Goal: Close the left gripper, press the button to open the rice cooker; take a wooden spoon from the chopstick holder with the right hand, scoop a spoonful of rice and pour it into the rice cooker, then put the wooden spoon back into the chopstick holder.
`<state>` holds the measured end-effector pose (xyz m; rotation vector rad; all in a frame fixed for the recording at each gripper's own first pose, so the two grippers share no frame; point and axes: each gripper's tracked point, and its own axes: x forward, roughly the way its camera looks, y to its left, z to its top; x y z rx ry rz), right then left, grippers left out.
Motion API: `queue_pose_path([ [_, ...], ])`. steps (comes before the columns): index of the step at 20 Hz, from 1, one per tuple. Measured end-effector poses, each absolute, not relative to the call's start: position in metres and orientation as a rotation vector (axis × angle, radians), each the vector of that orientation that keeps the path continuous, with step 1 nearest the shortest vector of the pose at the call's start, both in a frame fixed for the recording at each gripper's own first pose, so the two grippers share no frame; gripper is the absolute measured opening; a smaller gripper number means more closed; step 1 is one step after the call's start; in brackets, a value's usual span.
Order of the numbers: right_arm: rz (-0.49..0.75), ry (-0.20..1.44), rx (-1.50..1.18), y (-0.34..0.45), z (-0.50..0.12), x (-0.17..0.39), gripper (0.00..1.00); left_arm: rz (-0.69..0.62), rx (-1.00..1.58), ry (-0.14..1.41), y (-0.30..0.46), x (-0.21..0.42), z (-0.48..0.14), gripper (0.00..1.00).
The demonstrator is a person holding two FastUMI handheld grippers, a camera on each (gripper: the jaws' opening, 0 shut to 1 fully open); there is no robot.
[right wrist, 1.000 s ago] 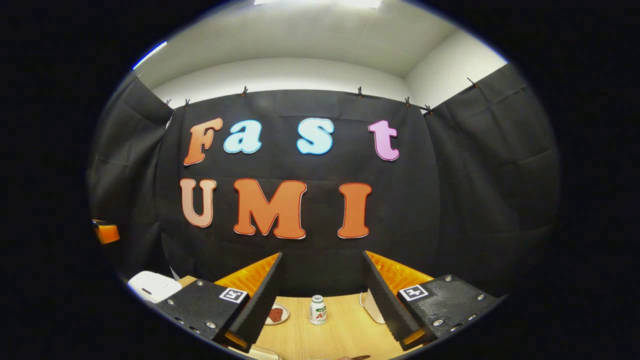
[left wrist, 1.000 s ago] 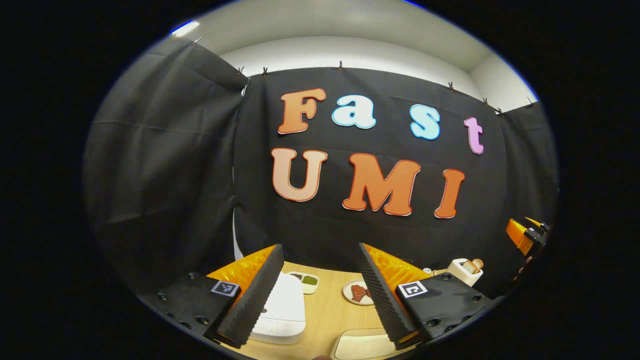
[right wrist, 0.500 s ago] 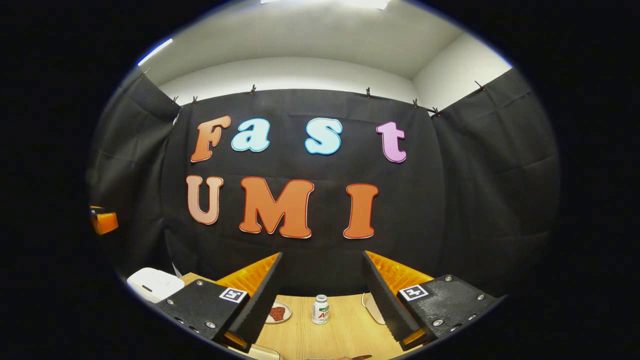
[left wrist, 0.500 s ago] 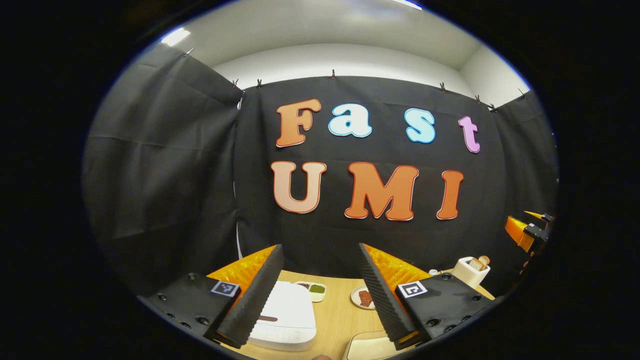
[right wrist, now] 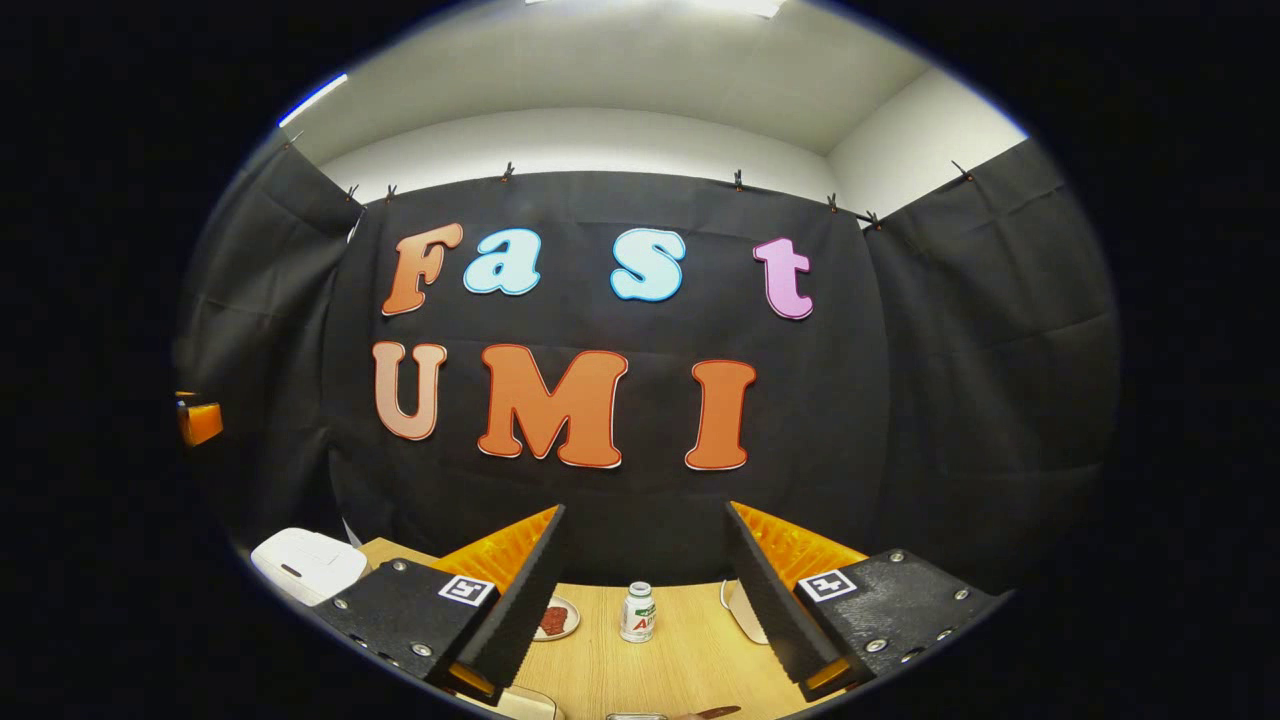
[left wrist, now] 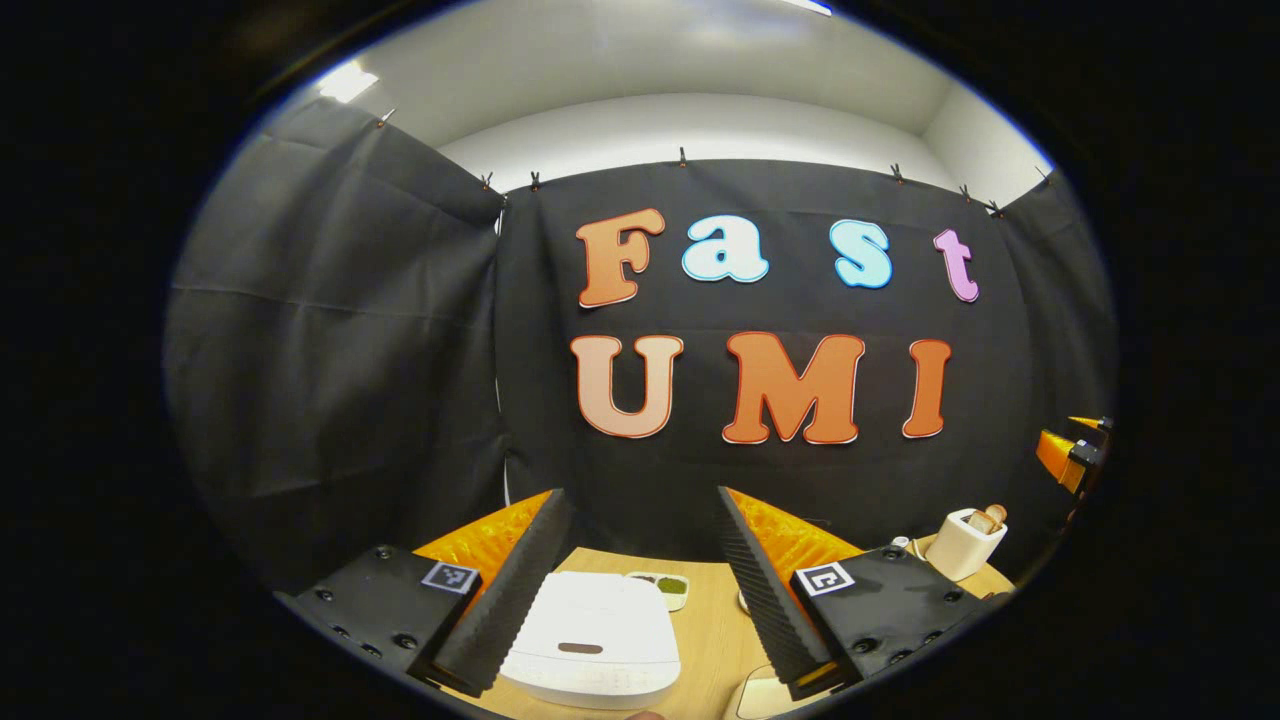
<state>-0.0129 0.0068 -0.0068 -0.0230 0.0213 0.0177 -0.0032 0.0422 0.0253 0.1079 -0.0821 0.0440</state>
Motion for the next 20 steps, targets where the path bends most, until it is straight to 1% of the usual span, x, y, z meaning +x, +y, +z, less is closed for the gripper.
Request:
queue_pose_path([
  [5, 0.009, 0.042, -0.029, 0.005, -0.017, -0.012, 0.95, 0.071, 0.110, -0.018, 0.068, 0.008, 0.007, 1.00],
  [6, 0.006, 0.045, -0.031, 0.004, -0.019, -0.013, 0.95, 0.068, 0.105, -0.003, 0.070, 0.011, 0.003, 0.97],
  [9, -0.003, 0.061, -0.038, 0.001, -0.027, -0.014, 0.95, 0.067, 0.074, 0.071, 0.083, 0.026, -0.023, 0.27],
  [10, -0.006, 0.068, -0.038, 0.000, -0.030, -0.014, 0.95, 0.062, 0.044, 0.111, 0.087, 0.030, -0.034, 0.17],
  [11, -0.011, 0.074, -0.040, -0.002, -0.033, -0.015, 0.99, 0.061, 0.020, 0.151, 0.090, 0.033, -0.044, 0.06],
  [12, -0.016, 0.084, -0.042, -0.004, -0.038, -0.015, 0.95, 0.073, 0.011, 0.189, 0.097, 0.038, -0.058, 0.07],
  [13, -0.024, 0.092, -0.043, -0.007, -0.042, -0.015, 0.95, 0.093, -0.007, 0.234, 0.110, 0.028, -0.059, 0.07],
  [15, -0.030, 0.103, -0.046, -0.010, -0.048, -0.017, 0.95, 0.097, -0.059, 0.306, 0.113, 0.047, -0.089, 0.03],
  [16, -0.039, 0.112, -0.050, -0.012, -0.053, -0.018, 0.99, 0.098, -0.074, 0.342, 0.115, 0.051, -0.099, 0.04],
  [17, -0.047, 0.120, -0.054, -0.016, -0.056, -0.019, 0.99, 0.097, -0.080, 0.369, 0.119, 0.053, -0.108, 0.04],
  [18, -0.056, 0.128, -0.054, -0.018, -0.060, -0.020, 0.95, 0.095, -0.088, 0.398, 0.122, 0.056, -0.118, 0.04],
  [20, -0.068, 0.152, -0.045, -0.021, -0.071, -0.022, 0.95, 0.095, -0.120, 0.460, 0.128, 0.064, -0.138, 0.04],
])
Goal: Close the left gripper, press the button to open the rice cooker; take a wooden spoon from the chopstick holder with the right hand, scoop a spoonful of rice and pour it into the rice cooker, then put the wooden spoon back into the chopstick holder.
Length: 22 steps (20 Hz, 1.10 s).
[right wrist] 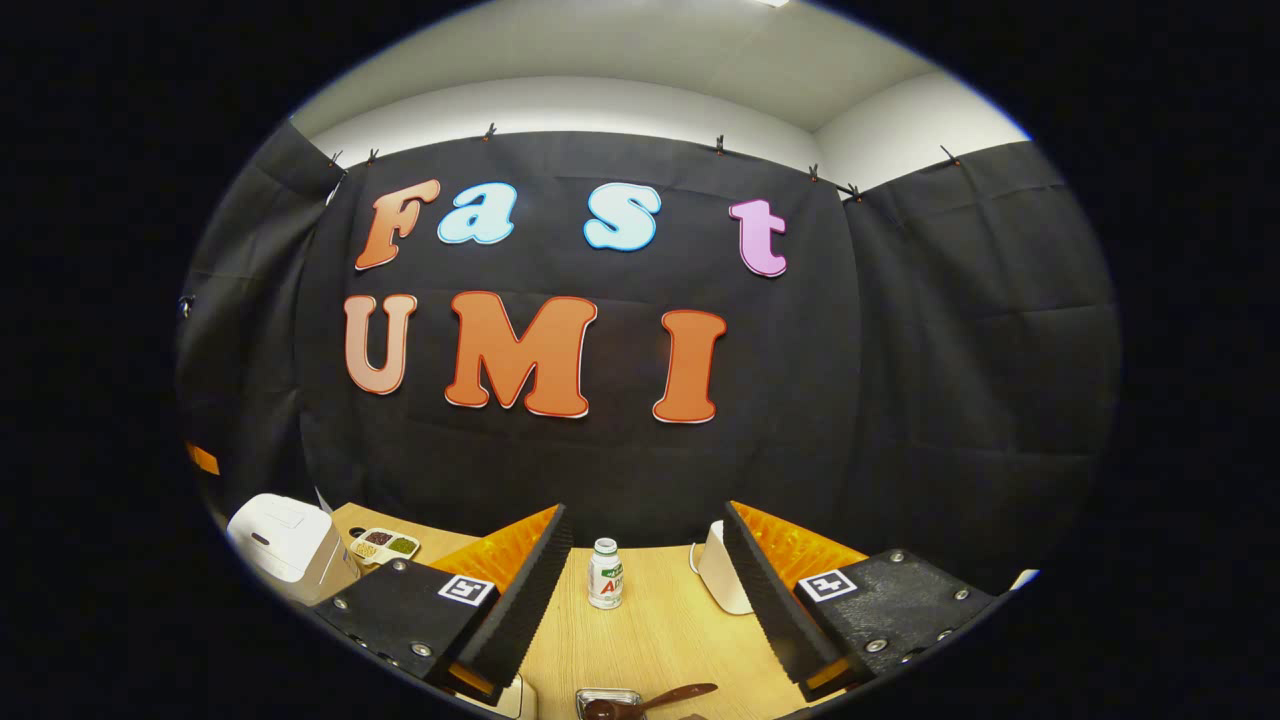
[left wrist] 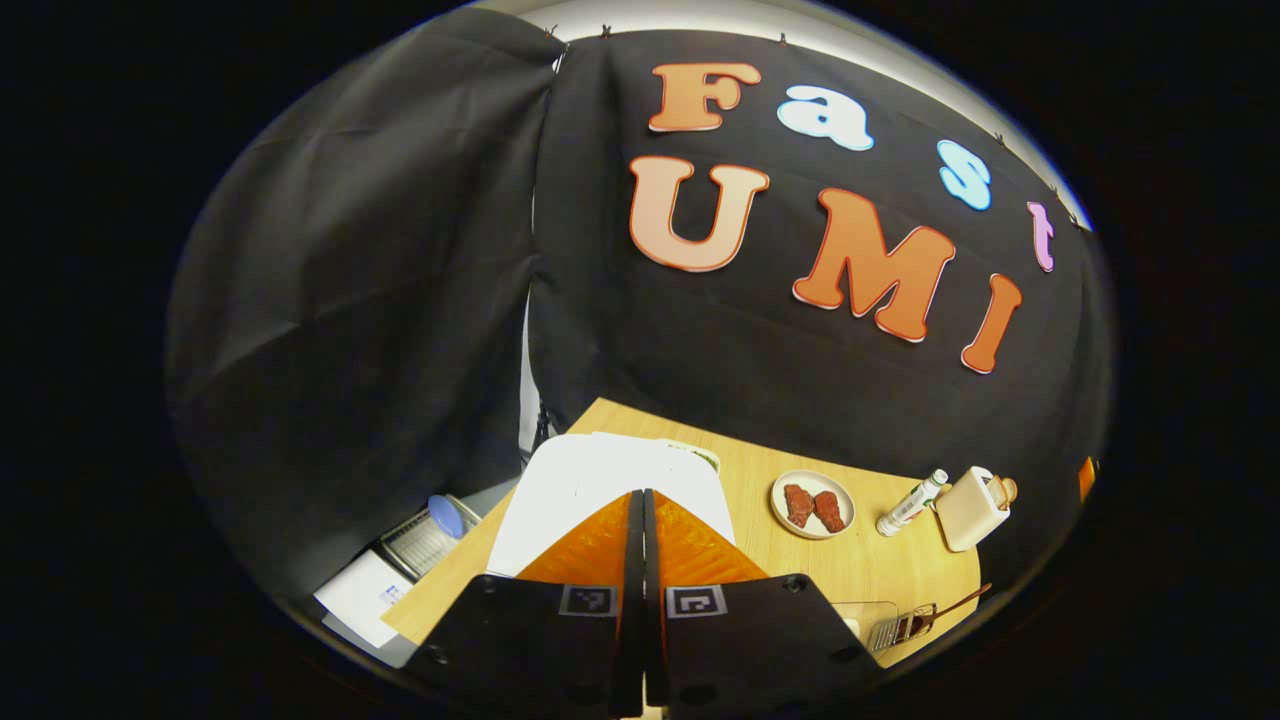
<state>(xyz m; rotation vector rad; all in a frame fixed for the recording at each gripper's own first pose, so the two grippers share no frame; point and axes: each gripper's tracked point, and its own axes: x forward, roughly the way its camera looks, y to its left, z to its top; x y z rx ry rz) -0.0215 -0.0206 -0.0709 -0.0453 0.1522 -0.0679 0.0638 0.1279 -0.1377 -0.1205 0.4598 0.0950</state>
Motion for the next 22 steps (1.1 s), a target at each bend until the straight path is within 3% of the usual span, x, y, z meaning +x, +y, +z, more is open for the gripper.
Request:
queue_pose_path([
  [9, -0.129, 0.241, -0.049, -0.040, -0.108, -0.033, 0.95, 0.039, -0.167, 0.747, 0.125, 0.081, -0.240, 0.05],
  [10, -0.133, 0.252, -0.046, -0.041, -0.112, -0.035, 0.91, 0.039, -0.161, 0.766, 0.127, 0.083, -0.248, 0.05],
  [11, -0.137, 0.262, -0.046, -0.042, -0.115, -0.036, 0.95, 0.040, -0.160, 0.786, 0.128, 0.084, -0.256, 0.05],
  [22, -0.148, 0.316, -0.036, -0.046, -0.136, -0.042, 0.95, 0.072, -0.077, 0.799, 0.127, 0.084, -0.259, 0.05],
])
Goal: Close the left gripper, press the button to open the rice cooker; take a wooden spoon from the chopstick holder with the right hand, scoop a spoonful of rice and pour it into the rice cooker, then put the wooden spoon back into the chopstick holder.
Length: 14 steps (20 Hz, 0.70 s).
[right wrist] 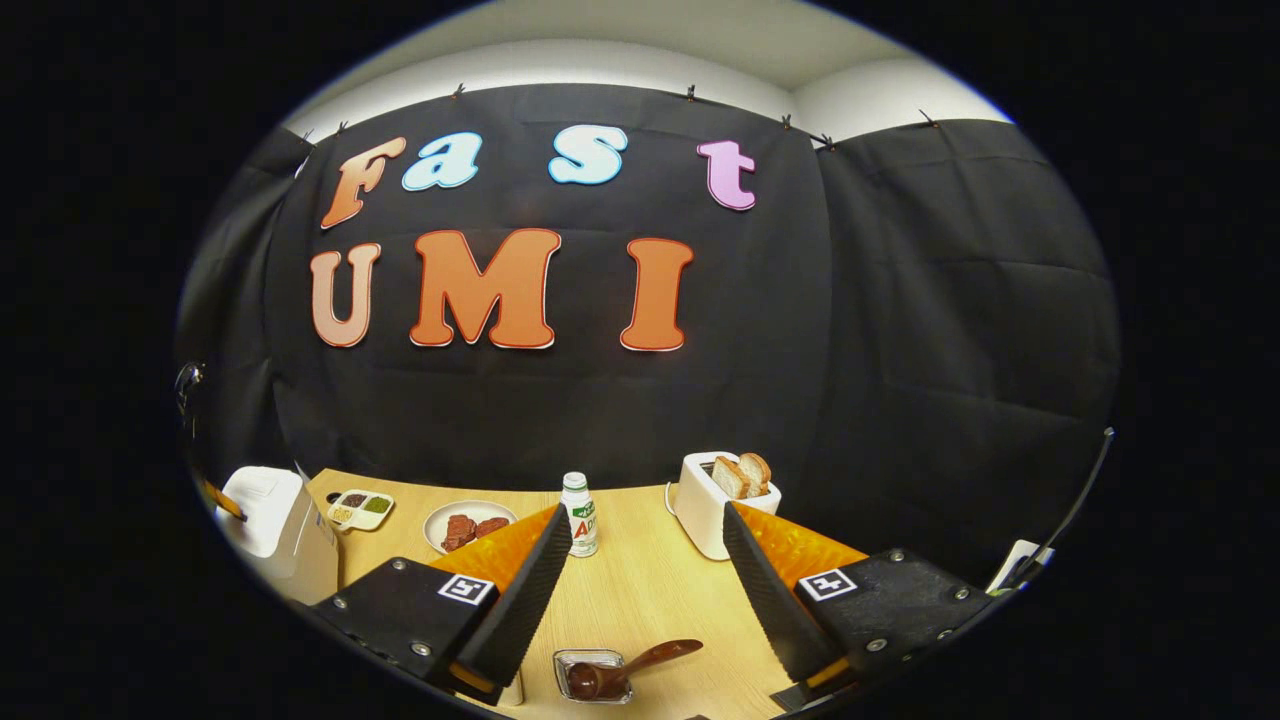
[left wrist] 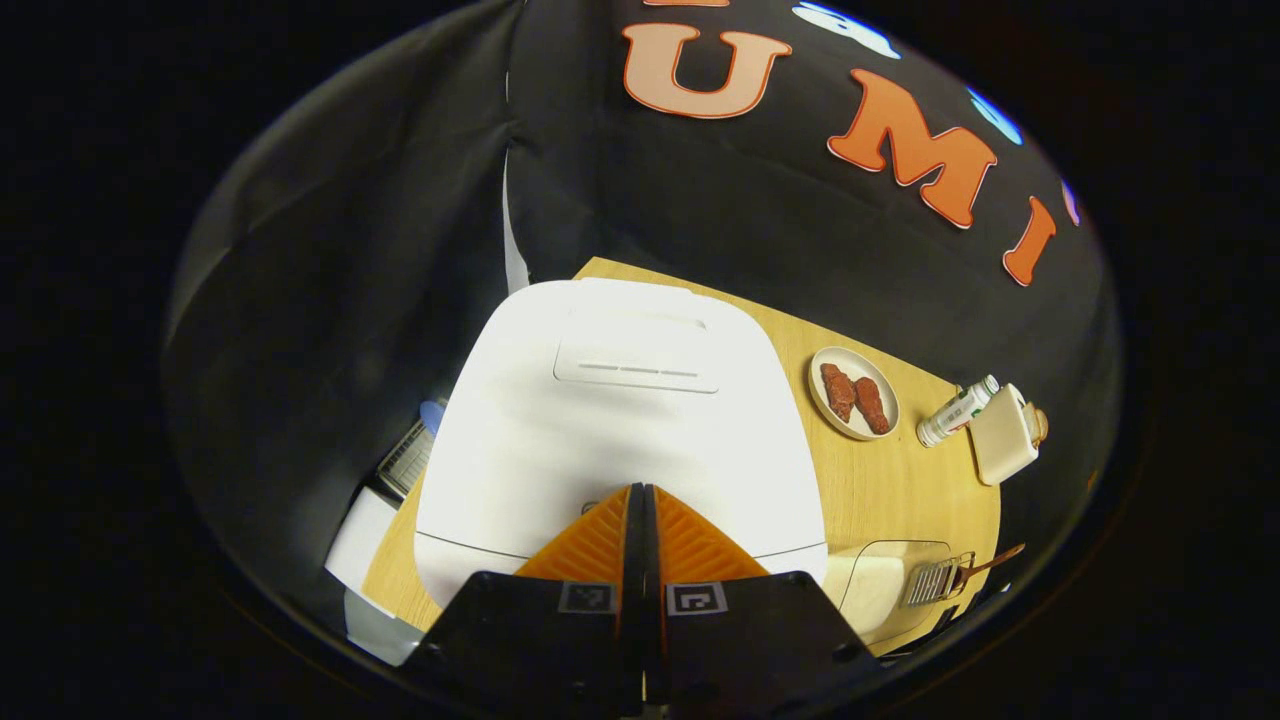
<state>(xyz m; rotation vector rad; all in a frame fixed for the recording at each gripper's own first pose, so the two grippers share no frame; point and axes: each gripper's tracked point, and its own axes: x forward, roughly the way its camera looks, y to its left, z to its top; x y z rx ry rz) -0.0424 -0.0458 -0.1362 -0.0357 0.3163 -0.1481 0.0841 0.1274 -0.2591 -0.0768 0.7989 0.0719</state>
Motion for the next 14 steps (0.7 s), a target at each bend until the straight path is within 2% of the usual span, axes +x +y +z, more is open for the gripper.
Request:
queue_pose_path([
  [3, -0.143, 0.340, -0.034, -0.050, -0.145, -0.048, 0.95, 0.073, -0.044, 0.708, 0.126, 0.085, -0.238, 0.05],
  [4, -0.143, 0.352, -0.029, -0.053, -0.149, -0.049, 0.99, 0.069, -0.016, 0.643, 0.125, 0.089, -0.220, 0.05],
  [5, -0.140, 0.365, -0.018, -0.054, -0.153, -0.052, 0.95, 0.067, 0.023, 0.572, 0.122, 0.093, -0.201, 0.05],
  [8, -0.117, 0.403, 0.013, -0.048, -0.168, -0.059, 0.95, 0.097, 0.143, 0.387, 0.117, 0.096, -0.137, 0.05],
  [14, -0.087, 0.444, 0.021, -0.053, -0.185, -0.065, 0.95, 0.005, 0.130, 0.227, 0.061, 0.062, -0.072, 0.04],
])
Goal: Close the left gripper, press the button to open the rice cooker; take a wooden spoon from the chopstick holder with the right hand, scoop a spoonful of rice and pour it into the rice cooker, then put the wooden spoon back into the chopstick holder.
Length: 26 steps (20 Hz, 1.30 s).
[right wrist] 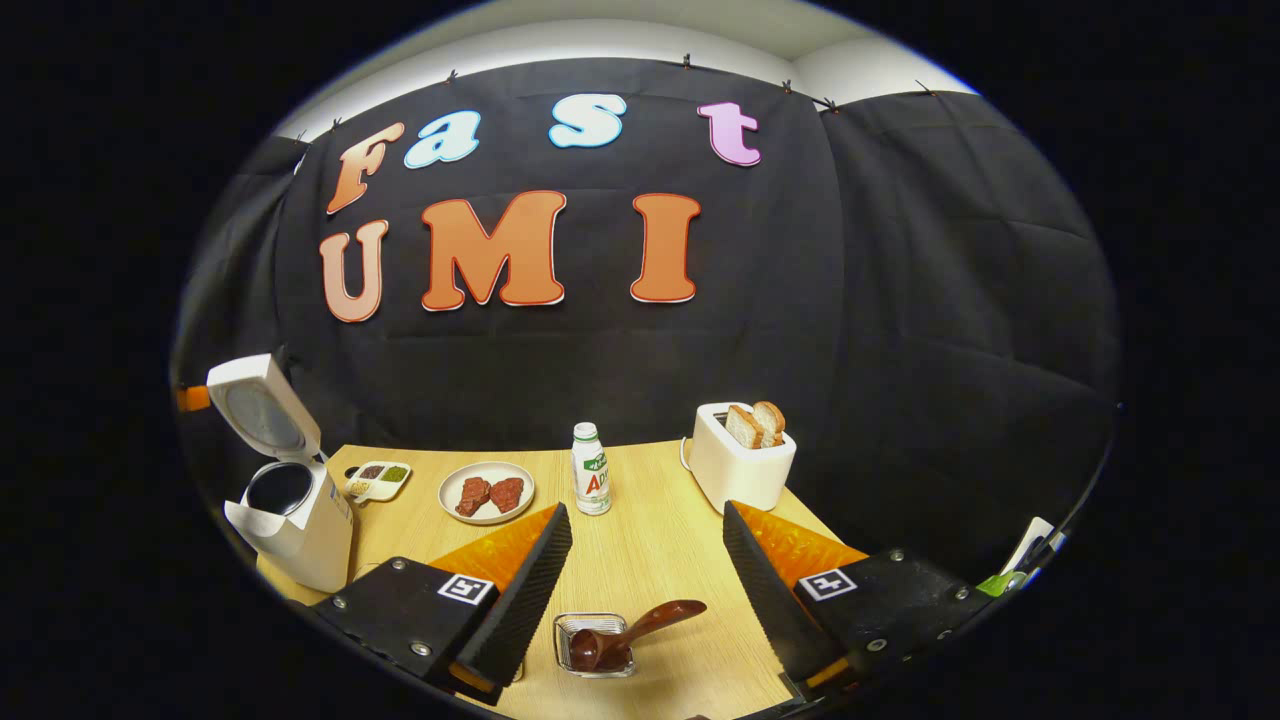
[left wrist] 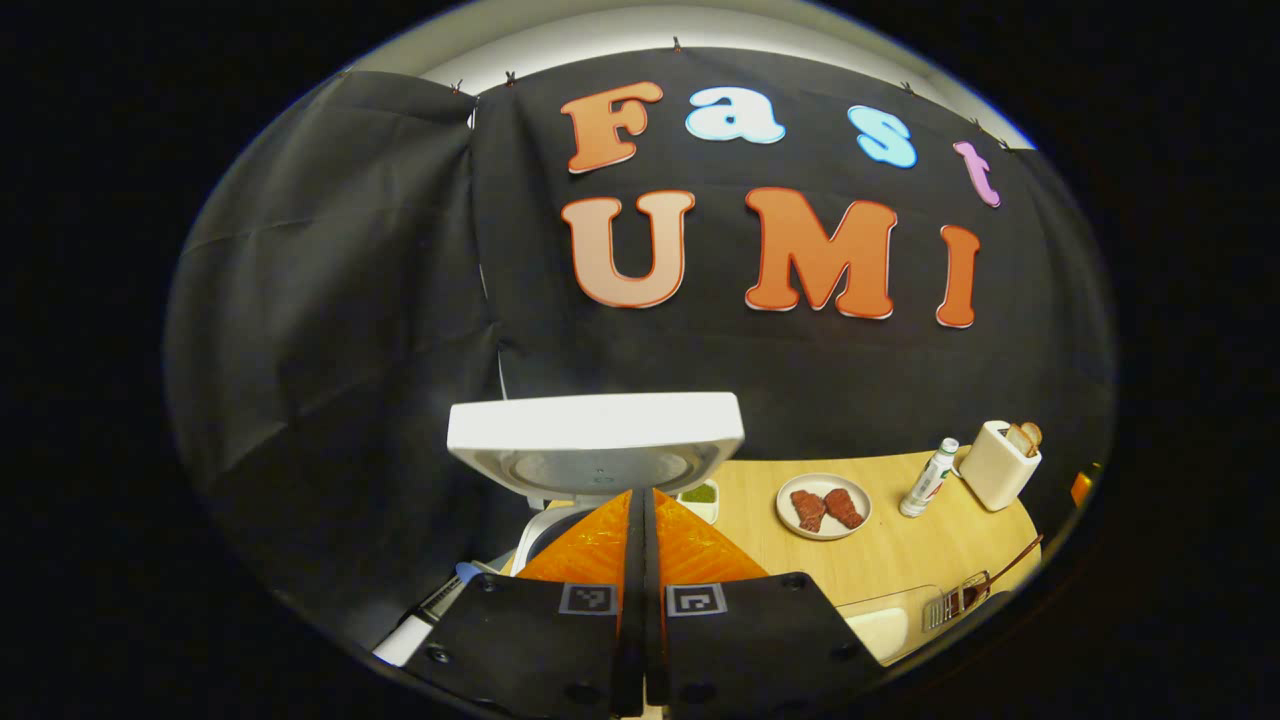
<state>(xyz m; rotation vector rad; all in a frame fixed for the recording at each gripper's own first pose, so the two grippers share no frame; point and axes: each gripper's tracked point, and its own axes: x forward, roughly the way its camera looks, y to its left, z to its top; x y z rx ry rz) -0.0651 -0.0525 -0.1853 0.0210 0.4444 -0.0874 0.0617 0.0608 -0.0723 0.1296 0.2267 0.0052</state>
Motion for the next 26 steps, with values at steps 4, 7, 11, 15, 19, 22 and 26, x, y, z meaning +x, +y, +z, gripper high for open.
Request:
queue_pose_path([
  [4, -0.080, 0.504, 0.043, -0.058, -0.212, -0.070, 0.95, -0.067, 0.090, 0.110, 0.019, 0.031, -0.035, 0.04],
  [7, -0.082, 0.566, 0.056, -0.064, -0.239, -0.075, 0.95, -0.070, 0.092, 0.014, 0.005, 0.015, -0.009, 0.05],
  [11, -0.085, 0.645, 0.141, -0.068, -0.271, -0.078, 0.95, -0.059, 0.074, -0.024, -0.003, -0.001, -0.004, 0.05],
  [15, -0.103, 0.701, 0.185, -0.074, -0.297, -0.082, 0.95, -0.085, 0.095, -0.050, -0.018, -0.017, -0.002, 0.05],
  [19, -0.102, 0.751, 0.254, -0.071, -0.318, -0.084, 0.95, -0.144, 0.091, -0.096, -0.046, -0.029, 0.007, 0.26],
  [22, -0.103, 0.765, 0.360, -0.066, -0.327, -0.088, 0.86, -0.157, 0.112, -0.102, -0.057, -0.033, 0.005, 0.48],
  [26, -0.110, 0.740, 0.454, -0.064, -0.329, -0.084, 0.69, -0.170, 0.125, -0.099, -0.069, -0.034, 0.004, 0.64],
])
